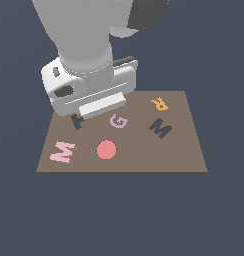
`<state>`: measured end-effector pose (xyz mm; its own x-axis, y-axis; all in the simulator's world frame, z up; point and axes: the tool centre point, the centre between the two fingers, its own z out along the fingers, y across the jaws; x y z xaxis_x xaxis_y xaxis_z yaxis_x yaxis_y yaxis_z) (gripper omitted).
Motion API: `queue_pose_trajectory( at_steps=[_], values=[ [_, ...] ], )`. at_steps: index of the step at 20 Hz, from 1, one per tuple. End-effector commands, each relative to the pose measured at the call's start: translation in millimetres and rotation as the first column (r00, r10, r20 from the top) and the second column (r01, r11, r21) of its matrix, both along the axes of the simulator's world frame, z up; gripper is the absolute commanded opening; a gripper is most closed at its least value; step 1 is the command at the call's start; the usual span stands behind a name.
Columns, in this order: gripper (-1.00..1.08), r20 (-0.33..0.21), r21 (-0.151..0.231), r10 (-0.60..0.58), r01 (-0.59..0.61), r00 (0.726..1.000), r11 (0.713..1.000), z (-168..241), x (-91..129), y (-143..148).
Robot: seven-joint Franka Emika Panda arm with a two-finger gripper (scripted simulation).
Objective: Insert a designated object into the corresponding slot on a board.
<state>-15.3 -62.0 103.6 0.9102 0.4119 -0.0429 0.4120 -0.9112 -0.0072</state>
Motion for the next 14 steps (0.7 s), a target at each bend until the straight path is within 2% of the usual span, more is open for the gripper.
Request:
queue_pose_trajectory(
  at_steps=[1, 5, 8, 14],
  values=[
    [1.0, 0.003, 0.002, 0.076, -0.076, 0.997, 0.997, -4.3, 3.4, -12.5],
    [1.0, 0.008, 0.006, 0.199, -0.199, 0.98, 0.98, -11.2, 11.6, -31.9],
    [1.0, 0.012, 0.008, 0.291, -0.291, 0.957, 0.957, -16.6, 19.6, -45.9],
    [1.0, 0.021, 0.011, 0.472, -0.473, 0.881, 0.881, -27.6, 40.5, -72.0]
  ],
)
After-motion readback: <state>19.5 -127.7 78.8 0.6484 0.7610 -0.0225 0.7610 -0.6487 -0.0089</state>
